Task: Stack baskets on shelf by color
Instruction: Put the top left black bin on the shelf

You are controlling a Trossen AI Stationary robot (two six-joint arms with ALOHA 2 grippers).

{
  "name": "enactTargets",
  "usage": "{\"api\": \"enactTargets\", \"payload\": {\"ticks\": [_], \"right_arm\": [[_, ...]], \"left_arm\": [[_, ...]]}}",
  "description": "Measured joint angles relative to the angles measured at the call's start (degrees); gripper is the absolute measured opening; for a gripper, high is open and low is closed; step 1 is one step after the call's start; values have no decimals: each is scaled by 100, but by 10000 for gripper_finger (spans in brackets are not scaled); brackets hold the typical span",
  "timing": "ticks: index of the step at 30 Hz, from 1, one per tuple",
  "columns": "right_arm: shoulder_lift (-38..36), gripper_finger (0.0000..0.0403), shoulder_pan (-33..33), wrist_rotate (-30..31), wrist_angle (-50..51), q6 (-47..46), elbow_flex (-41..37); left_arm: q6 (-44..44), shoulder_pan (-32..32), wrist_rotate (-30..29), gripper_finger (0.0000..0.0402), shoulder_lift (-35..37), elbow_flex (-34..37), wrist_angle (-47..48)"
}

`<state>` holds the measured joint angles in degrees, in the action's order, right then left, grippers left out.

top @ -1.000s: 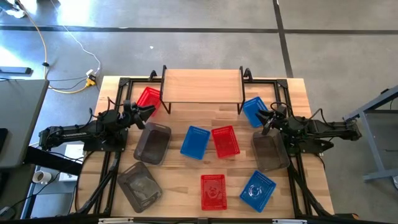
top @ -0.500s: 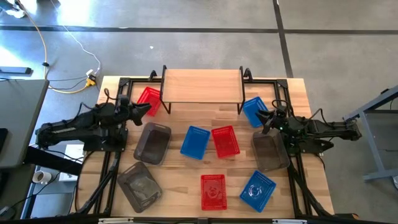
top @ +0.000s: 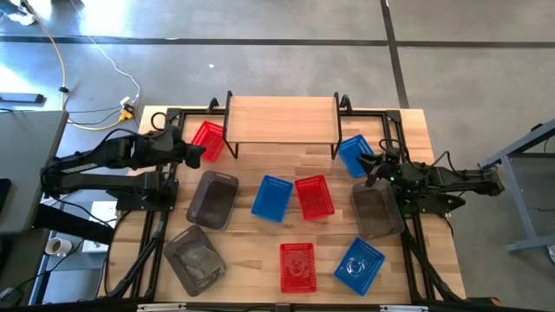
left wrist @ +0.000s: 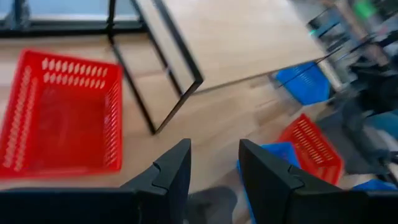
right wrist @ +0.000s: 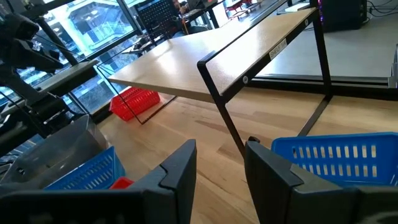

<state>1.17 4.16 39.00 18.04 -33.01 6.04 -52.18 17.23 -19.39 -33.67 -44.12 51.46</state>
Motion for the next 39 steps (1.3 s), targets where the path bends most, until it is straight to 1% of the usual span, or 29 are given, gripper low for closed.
{"api": "enactTargets", "payload": {"ticks": [5,8,13,20,28,39], "right_arm": [[0,117,-2,0,0,0,0],[0,117,0,0,2,-1,0],[0,117,-1,0,4,-1,0],[0,117,-2,0,4,-20,0],[0,117,-1,-15,4,-61,0],[0,117,-1,-20,7,-7,0]], "left_arm": [[-265,4,123,127,-633,-288,1028],[-415,17,324,127,-969,-289,1335],[-472,115,852,127,-1552,-289,1392],[-482,192,1411,127,-2349,-289,1595],[-488,192,1645,126,-3021,-289,1941],[-473,168,2015,126,-3528,-270,1945]]}}
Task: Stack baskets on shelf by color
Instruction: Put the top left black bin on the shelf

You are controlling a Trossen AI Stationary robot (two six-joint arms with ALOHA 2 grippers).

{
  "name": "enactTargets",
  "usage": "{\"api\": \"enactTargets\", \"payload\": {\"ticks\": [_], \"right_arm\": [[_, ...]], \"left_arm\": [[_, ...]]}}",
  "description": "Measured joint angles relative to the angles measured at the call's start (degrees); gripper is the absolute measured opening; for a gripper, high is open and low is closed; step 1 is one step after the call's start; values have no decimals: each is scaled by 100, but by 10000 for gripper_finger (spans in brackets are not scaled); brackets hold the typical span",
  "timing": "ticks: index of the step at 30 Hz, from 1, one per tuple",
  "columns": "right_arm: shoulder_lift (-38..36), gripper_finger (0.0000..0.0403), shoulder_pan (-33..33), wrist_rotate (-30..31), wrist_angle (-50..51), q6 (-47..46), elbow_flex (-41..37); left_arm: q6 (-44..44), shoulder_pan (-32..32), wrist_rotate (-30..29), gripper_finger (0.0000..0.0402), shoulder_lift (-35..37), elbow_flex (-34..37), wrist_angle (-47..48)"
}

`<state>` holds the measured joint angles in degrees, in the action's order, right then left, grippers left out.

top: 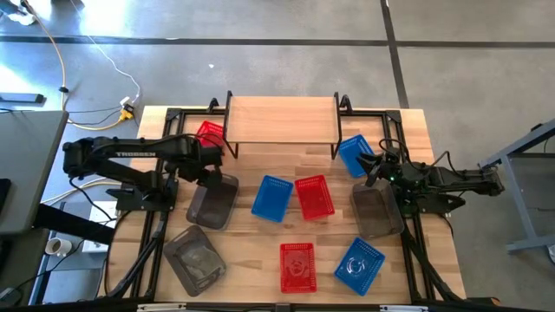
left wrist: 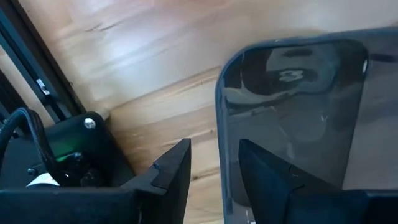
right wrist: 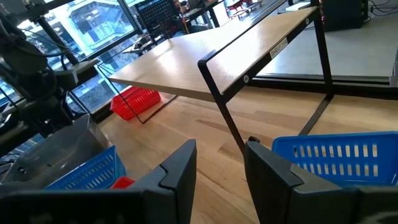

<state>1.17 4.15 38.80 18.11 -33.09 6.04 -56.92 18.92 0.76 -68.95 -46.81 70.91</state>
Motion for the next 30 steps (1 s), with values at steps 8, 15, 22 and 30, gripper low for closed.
{"api": "enactTargets", "payload": {"ticks": [8,15,22,30], "right_arm": [[0,117,-1,0,0,9,2],[0,117,1,3,0,114,0],[0,117,1,1,0,162,0],[0,117,1,1,0,162,2]], "left_arm": [[-349,-425,29,126,-312,213,-57],[-546,-704,-31,126,-542,247,-80],[-498,-821,133,114,-828,247,-198],[-406,-820,122,24,-937,247,-222]]}}
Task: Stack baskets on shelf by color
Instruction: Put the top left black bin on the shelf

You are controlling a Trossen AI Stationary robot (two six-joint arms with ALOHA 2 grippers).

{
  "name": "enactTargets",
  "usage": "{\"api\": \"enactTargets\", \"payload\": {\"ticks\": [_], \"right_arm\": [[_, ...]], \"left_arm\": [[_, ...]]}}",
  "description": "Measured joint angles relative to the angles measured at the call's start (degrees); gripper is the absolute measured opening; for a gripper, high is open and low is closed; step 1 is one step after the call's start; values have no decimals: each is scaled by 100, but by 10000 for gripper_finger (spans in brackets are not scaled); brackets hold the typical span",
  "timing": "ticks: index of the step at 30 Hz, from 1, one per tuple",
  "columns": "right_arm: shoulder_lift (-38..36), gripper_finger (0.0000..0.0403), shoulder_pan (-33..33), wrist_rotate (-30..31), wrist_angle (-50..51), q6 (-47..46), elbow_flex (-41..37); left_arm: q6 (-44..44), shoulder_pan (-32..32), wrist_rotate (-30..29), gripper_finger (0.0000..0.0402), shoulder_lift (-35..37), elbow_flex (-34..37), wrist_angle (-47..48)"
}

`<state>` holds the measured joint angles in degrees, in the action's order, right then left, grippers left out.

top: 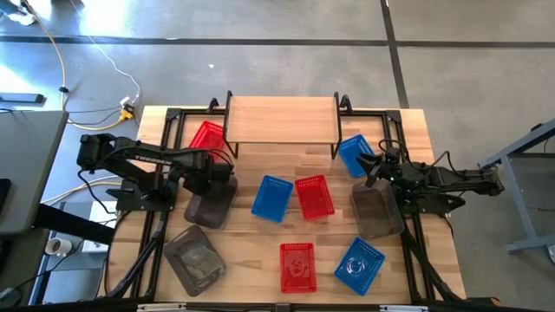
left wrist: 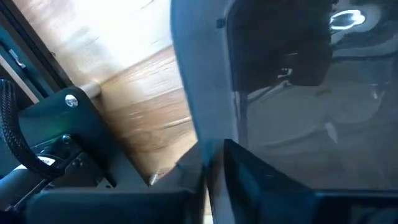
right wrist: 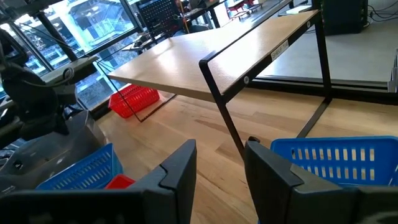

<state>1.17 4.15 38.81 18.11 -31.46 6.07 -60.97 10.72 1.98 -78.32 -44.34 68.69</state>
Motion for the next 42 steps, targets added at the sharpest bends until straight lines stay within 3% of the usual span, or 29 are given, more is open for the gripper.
{"api": "enactTargets", "payload": {"ticks": [2,12,29,34,42], "right_arm": [[0,117,1,0,0,0,-1],[-2,117,-1,0,-2,0,-2],[0,117,-1,0,0,0,-2],[-2,117,0,-1,0,-1,-2],[-1,117,1,-2,0,-2,-2]], "left_arm": [[-40,2,-8,8,3,-3,-4],[-89,5,-32,3,380,0,-116],[-409,13,-137,0,2007,2,-1220],[-443,13,-252,0,2502,2,-1971],[-116,127,-992,0,2944,2,-3503]]}}
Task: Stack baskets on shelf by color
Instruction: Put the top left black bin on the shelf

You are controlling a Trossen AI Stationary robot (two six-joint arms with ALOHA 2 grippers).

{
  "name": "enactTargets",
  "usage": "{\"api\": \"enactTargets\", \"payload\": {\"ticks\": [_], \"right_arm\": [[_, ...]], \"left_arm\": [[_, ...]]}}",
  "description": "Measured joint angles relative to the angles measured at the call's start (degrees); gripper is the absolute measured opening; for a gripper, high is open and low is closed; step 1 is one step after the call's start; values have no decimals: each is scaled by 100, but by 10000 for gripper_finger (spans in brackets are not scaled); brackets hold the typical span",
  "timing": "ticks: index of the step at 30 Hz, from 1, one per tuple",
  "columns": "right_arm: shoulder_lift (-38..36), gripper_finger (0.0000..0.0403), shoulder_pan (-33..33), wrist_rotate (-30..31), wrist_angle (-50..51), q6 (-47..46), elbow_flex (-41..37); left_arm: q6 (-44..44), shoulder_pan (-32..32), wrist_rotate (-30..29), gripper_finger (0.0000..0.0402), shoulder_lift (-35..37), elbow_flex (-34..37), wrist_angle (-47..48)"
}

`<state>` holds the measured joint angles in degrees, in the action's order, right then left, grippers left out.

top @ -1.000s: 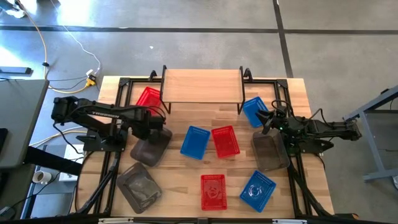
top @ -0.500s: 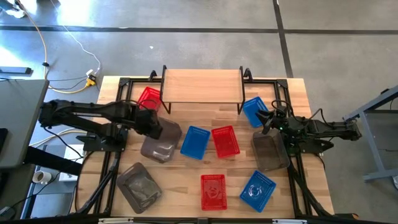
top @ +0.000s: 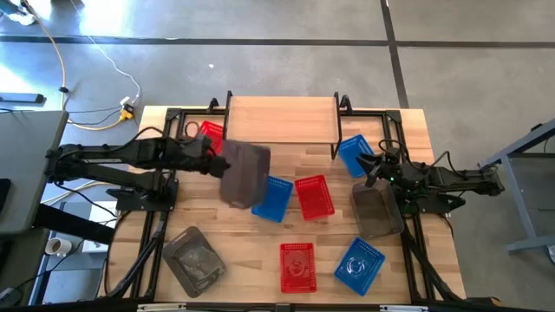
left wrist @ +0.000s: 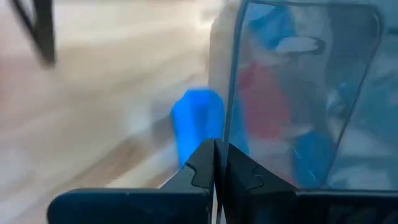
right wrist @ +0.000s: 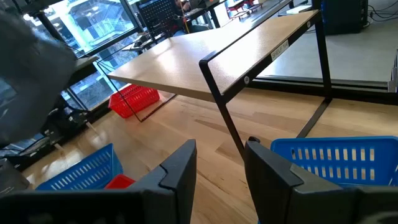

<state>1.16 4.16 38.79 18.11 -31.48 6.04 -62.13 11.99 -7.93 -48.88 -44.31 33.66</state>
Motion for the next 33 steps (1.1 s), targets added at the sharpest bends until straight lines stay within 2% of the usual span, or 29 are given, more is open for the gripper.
{"api": "enactTargets", "payload": {"ticks": [3,12,22,28,33], "right_arm": [[-1,117,-2,0,0,1,2],[0,117,-1,0,-2,-17,1],[-1,117,-1,-37,-1,-166,0],[-1,117,-2,-44,0,-212,0],[-1,117,-1,-44,-1,-207,1]], "left_arm": [[298,218,-273,0,28,-40,-521],[1486,1356,-638,0,-275,-1054,-495],[2211,2805,-119,0,-1234,-2838,672],[2372,3440,337,0,-1954,-3914,1547],[2381,3854,721,0,-2527,-4529,2172]]}}
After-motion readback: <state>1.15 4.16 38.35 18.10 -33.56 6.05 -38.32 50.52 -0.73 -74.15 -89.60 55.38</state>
